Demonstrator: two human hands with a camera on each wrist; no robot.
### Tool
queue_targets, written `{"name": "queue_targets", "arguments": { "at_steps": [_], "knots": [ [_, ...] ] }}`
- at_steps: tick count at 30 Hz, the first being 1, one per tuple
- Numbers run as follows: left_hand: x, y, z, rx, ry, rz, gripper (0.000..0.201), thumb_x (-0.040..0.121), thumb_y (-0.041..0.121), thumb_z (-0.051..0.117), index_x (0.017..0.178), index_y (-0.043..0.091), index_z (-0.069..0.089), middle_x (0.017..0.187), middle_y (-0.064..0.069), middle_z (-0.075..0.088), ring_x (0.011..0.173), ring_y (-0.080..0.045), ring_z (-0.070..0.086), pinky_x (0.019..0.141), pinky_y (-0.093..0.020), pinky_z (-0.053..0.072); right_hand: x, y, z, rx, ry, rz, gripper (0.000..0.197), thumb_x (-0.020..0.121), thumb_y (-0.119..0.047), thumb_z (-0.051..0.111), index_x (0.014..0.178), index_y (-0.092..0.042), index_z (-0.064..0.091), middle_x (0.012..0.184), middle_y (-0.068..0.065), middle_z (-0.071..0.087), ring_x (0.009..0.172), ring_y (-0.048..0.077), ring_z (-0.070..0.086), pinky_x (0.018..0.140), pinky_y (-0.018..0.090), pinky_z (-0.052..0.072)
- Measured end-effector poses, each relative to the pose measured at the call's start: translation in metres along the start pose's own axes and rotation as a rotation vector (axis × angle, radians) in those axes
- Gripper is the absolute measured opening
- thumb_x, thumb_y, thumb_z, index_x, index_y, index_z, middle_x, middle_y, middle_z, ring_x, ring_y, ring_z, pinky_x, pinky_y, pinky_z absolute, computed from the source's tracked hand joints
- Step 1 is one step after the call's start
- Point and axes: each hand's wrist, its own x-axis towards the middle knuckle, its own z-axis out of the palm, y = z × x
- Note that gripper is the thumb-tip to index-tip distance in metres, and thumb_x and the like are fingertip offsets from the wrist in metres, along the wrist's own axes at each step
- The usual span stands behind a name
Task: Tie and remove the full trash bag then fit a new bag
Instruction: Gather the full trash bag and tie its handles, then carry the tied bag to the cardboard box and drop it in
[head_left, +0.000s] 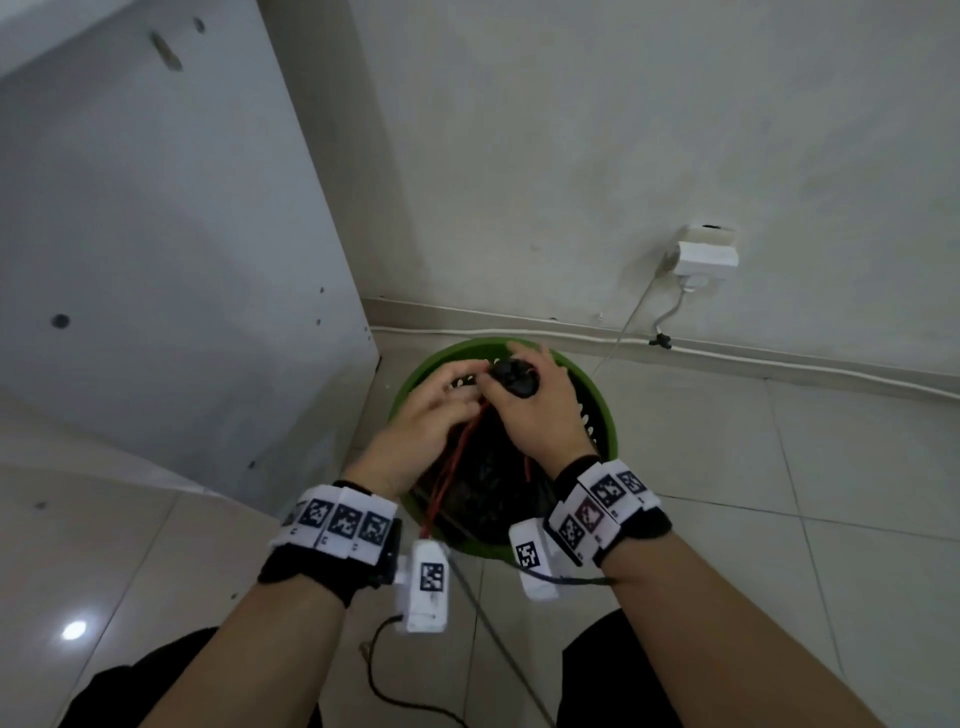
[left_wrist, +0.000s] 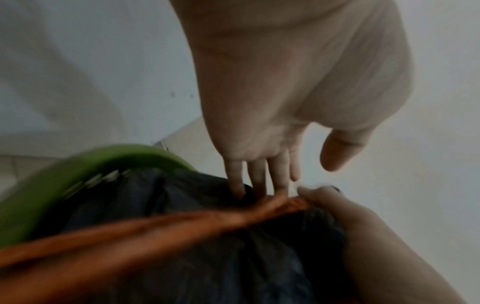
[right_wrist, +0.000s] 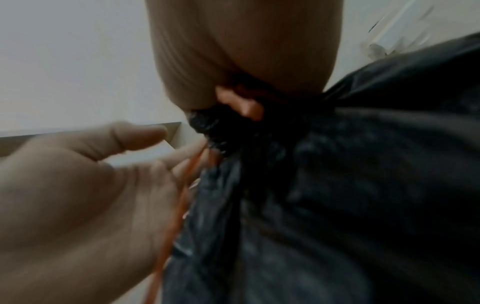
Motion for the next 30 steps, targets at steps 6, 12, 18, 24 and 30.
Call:
{"name": "queue_targets", "arguments": {
  "at_steps": [6, 12, 18, 24, 30],
  "knots": [
    [-0.014, -0.056, -0.062, 0.528, 0.454, -0.583, 0.041, 0.105, 0.032, 0.042, 0.139, 0.011, 0.048, 0.137, -0.014, 0.056, 0.123, -0.037, 0.057, 0.104, -0.045, 0.047, 0.010, -0.002, -0.002, 0.449, 0.092, 0.150, 0.013, 0.080, -0.017, 0.072, 0.079, -0.020, 0.059, 0.079, 0.021, 0.070, 0.078, 0.042, 0.070, 0.080, 0.060, 0.056],
    [-0.020, -0.088, -0.053, 0.015, 0.575, -0.522, 0.019, 0.101, 0.017, 0.054, 0.085, 0.008, 0.054, 0.083, -0.018, 0.063, 0.063, -0.027, 0.061, 0.049, -0.034, 0.059, 0.021, -0.029, 0.000, 0.507, 0.161, 0.163, 0.037, 0.072, -0.043, 0.079, 0.059, -0.021, 0.052, 0.061, 0.008, 0.046, 0.059, 0.027, 0.048, 0.062, 0.051, 0.051],
    [-0.021, -0.092, -0.055, -0.040, 0.532, -0.548, 0.014, 0.103, 0.009, 0.044, 0.096, 0.003, 0.054, 0.096, -0.023, 0.062, 0.053, -0.026, 0.063, 0.036, -0.026, 0.051, 0.030, -0.081, -0.025, 0.668, 0.185, 0.044, 0.041, 0.078, -0.024, 0.078, 0.064, -0.002, 0.046, 0.063, 0.014, 0.038, 0.056, 0.029, 0.035, 0.051, 0.051, 0.036],
    [-0.023, -0.086, -0.052, -0.112, 0.623, -0.525, 0.017, 0.105, 0.015, 0.043, 0.099, 0.006, 0.056, 0.092, -0.014, 0.066, 0.073, -0.027, 0.063, 0.058, -0.037, 0.055, 0.030, -0.152, -0.061, 0.724, 0.142, -0.082, 0.040, 0.077, -0.020, 0.077, 0.052, -0.019, 0.046, 0.051, 0.010, 0.040, 0.050, 0.025, 0.035, 0.052, 0.049, 0.035],
    [-0.024, -0.081, -0.056, -0.044, 0.599, -0.551, 0.012, 0.103, 0.004, 0.044, 0.105, 0.004, 0.055, 0.092, -0.013, 0.061, 0.070, -0.022, 0.057, 0.043, -0.025, 0.053, 0.026, -0.189, -0.079, 0.827, 0.061, -0.091, 0.044, 0.078, -0.020, 0.076, 0.060, -0.016, 0.037, 0.058, 0.011, 0.031, 0.056, 0.030, 0.028, 0.053, 0.047, 0.030]
  ]
}}
